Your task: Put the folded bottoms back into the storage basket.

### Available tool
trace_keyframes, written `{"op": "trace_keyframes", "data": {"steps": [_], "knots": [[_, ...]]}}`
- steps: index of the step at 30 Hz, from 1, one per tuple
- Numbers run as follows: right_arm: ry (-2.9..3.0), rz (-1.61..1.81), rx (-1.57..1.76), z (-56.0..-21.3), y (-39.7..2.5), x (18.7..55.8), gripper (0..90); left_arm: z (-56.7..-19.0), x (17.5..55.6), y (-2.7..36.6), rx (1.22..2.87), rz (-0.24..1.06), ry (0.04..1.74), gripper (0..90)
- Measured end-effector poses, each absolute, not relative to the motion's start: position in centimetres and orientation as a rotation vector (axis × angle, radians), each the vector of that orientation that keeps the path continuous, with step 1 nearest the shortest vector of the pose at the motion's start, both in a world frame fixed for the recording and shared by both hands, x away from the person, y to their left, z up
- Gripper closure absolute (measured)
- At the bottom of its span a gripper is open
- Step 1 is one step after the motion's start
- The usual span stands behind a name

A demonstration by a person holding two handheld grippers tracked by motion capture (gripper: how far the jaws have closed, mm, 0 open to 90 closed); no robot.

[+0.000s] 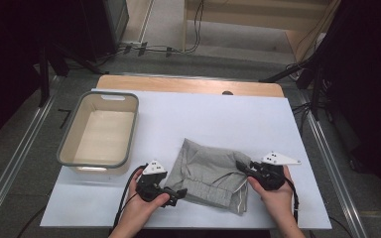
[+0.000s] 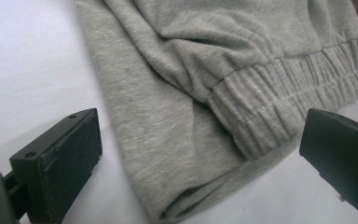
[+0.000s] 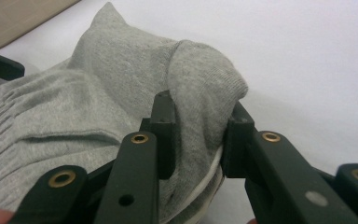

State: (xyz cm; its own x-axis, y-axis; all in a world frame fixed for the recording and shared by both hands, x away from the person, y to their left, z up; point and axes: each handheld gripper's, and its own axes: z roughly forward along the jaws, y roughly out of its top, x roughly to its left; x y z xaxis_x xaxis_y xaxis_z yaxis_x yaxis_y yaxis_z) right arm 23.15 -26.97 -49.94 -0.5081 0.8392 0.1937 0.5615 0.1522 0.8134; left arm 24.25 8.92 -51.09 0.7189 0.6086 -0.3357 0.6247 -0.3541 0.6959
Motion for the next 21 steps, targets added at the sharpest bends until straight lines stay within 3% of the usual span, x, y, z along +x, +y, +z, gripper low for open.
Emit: {"op": "trace_keyframes", "data": {"steps": [6,15,17,21], "knots": [[2.122,1.287,1.354,-50.1,-27.1,22.8,69.4,-51.2,23.7,7.9,2.057,0.03,0.979,0.0],[2.116,1.284,1.353,-50.4,-26.9,22.8,69.5,-51.3,23.4,6.9,1.999,-0.007,1.007,0.0],[2.115,1.283,1.354,-50.4,-26.8,22.8,69.5,-51.3,23.3,6.7,2.003,0.029,1.016,8.2],[2.116,1.279,1.344,-50.4,-26.8,22.8,69.5,-51.3,23.2,6.5,1.997,0.042,1.029,14.4]]}}
